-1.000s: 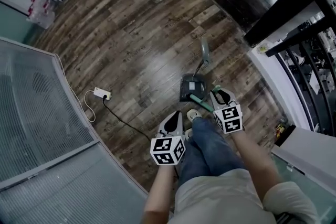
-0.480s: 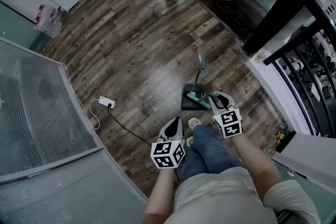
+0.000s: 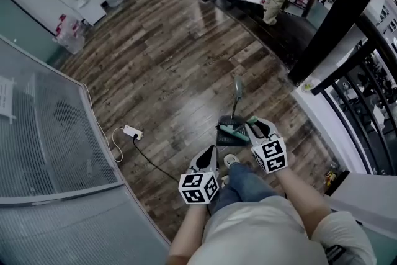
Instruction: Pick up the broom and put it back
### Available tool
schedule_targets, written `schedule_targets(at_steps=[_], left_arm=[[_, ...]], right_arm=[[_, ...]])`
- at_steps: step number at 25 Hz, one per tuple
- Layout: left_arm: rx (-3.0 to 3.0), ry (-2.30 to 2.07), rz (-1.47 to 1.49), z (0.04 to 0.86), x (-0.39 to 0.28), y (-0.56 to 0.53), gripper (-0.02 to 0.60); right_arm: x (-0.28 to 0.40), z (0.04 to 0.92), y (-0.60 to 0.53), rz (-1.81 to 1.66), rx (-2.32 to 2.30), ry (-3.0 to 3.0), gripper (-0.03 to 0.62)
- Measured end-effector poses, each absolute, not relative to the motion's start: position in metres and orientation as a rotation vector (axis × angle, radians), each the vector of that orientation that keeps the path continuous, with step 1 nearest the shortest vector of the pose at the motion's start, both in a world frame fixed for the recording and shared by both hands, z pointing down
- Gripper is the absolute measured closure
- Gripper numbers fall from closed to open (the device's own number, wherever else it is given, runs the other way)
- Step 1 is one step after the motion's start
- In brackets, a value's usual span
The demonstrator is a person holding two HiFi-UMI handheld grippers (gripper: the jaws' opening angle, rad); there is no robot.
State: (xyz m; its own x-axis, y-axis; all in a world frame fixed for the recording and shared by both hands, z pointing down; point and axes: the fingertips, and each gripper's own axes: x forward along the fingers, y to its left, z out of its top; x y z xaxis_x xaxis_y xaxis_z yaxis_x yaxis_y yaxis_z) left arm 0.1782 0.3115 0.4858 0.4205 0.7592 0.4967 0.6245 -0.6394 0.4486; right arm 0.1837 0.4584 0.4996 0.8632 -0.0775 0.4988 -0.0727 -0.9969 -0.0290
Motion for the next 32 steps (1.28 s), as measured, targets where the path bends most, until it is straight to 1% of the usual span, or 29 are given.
schedule_targets(at_steps=[11, 19, 32], left_arm=[[2.493, 1.228, 0.952, 0.446, 0.179, 0.318, 0.581], [2.518, 1.156, 0.890, 0.425, 0.197, 0.308, 0.581], [2.560, 0.990, 0.788, 0.410, 0.220, 0.282, 0.583]], right_arm=[[0.188, 0.427, 0.433, -0.633, -3.089, 0.346, 0.497], [0.202, 0.386, 0.410, -0.517, -3.093, 0.534, 0.499], [0.216, 0.359, 0.369, -0.432, -3.028, 0.834, 0.499]])
